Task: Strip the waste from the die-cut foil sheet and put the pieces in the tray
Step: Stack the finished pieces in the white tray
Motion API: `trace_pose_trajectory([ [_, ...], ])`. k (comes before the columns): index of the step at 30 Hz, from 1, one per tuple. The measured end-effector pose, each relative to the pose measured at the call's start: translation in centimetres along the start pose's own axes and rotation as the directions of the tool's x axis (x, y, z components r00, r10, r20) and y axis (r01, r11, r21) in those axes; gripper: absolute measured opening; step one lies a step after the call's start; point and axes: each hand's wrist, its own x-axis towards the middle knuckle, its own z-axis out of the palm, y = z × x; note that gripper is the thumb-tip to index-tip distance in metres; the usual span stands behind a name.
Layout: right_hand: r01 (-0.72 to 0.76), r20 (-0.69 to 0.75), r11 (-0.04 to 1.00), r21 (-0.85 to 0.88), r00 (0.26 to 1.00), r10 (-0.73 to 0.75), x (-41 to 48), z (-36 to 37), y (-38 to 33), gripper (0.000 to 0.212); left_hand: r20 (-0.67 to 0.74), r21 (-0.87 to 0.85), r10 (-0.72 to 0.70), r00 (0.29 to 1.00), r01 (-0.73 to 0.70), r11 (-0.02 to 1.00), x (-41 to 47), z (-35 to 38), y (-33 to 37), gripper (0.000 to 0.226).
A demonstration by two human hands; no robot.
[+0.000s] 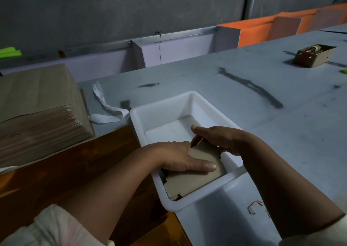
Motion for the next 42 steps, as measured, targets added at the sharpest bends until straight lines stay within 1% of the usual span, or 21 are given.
trace_pose_trajectory([
  [2, 0.014, 0.082, 0.999, 0.042, 0.997, -0.018, -0.2, 0.2, 0.0, 0.053, 0.022, -0.019, 0.023, 1.0, -0.022, 1.0, 0.1, 0.1, 0.0, 0.096],
  [4, 0.021, 0.131, 0.997, 0.074, 0.991, -0.03, -0.3, 0.4, -0.1, 0.052, 0.029, -0.036, 0.04, 0.999, -0.039, 0.999, 0.2, 0.1, -0.2, 0.1],
  [10, 0.016, 0.166, 0.996, 0.092, 0.986, -0.032, -0.5, 0.4, -0.3, 0.052, 0.014, -0.031, 0.074, 0.997, -0.073, 0.997, 0.5, 0.2, -0.6, 0.1],
  [15, 0.032, 0.126, 0.996, 0.085, 0.991, -0.043, -0.3, 0.2, -0.3, 0.055, -0.001, -0.018, 0.079, 0.997, -0.079, 0.997, 0.5, 0.3, -0.7, 0.104],
  [18, 0.035, 0.083, 0.995, 0.098, 0.996, -0.043, -0.2, 0.0, -0.3, 0.058, -0.001, -0.029, 0.088, 0.996, -0.088, 0.996, 0.4, 0.3, -0.6, 0.1],
  [23, 0.023, 0.169, 0.996, 0.092, 0.985, -0.039, -0.7, 0.4, -0.5, 0.057, -0.001, -0.005, 0.1, 0.995, -0.1, 0.995, 0.3, 0.3, -0.6, 0.102],
  [28, 0.034, 0.202, 0.993, 0.109, 0.978, -0.056, -1.4, 0.5, -0.9, 0.057, -0.011, 0.002, 0.115, 0.993, -0.115, 0.993, 0.3, 0.3, -0.7, 0.102],
  [39, 0.044, 0.215, 0.992, 0.119, 0.974, -0.069, -1.2, 0.4, -0.8, 0.056, 0.016, -0.031, 0.12, 0.993, -0.119, 0.992, 0.6, 0.4, -0.9, 0.099],
  [42, 0.046, 0.197, 0.994, 0.103, 0.978, -0.066, -1.0, 0.4, -0.7, 0.057, 0.009, -0.031, 0.125, 0.992, -0.124, 0.992, 0.7, 0.4, -1.0, 0.1],
])
